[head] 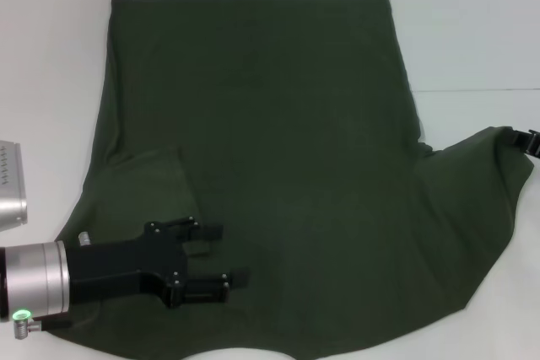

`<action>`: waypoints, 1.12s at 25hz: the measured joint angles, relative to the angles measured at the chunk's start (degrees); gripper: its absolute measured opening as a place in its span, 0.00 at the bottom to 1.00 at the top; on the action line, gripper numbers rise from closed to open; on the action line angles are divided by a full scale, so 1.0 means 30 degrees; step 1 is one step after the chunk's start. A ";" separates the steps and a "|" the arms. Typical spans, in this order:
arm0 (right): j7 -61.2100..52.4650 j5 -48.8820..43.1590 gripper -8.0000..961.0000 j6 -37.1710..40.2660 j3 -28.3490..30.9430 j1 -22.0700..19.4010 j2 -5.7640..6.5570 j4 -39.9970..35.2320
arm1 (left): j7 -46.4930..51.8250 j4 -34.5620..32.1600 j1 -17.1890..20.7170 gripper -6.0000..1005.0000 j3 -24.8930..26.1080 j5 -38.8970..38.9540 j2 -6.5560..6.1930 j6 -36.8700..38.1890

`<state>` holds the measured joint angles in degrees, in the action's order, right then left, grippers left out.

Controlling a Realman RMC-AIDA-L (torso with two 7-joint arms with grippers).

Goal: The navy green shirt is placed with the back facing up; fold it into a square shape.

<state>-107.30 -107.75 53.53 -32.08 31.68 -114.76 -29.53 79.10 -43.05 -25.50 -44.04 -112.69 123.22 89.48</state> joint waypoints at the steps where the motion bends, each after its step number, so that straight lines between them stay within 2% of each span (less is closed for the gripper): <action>1: -0.0011 -0.0001 0.03 0.0150 0.0000 -0.0004 0.0033 0.0003 | 0.0001 0.0000 -0.0009 0.87 0.0001 0.0010 -0.0001 -0.0003; 7: -0.1158 0.0003 0.03 0.2201 -0.0103 0.0107 0.0160 -0.0104 | 0.0002 0.0000 -0.0074 0.87 0.0000 0.0041 -0.0002 -0.0005; 10: -0.2575 0.0004 0.04 0.3139 -0.0822 0.0522 0.0073 -0.0365 | 0.0017 0.0021 -0.0121 0.87 0.0015 0.0060 -0.0002 -0.0003; 13: -0.3715 0.0024 0.07 0.3567 -0.1978 0.1339 -0.0289 -0.0418 | 0.0027 0.0026 -0.0163 0.87 0.0034 0.0067 -0.0006 -0.0002; 19: -0.3533 0.0102 0.14 0.4800 -0.3366 0.3040 -0.1439 -0.0415 | 0.0032 0.0026 -0.0184 0.87 0.0063 0.0045 -0.0028 -0.0090; 24: -0.3525 0.0132 0.22 0.5360 -0.3410 0.3365 -0.1527 -0.0527 | 0.0031 0.0047 -0.0061 0.87 0.0060 0.0049 -0.0031 -0.0428; 28: -0.3531 0.0189 0.29 0.5300 -0.3172 0.3277 -0.1386 -0.0529 | 0.0032 0.0055 -0.0016 0.87 0.0076 0.0093 -0.0031 -0.0465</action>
<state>-117.89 -107.19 69.43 -41.59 41.51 -118.91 -31.12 79.19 -42.89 -25.54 -43.81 -112.42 123.13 88.08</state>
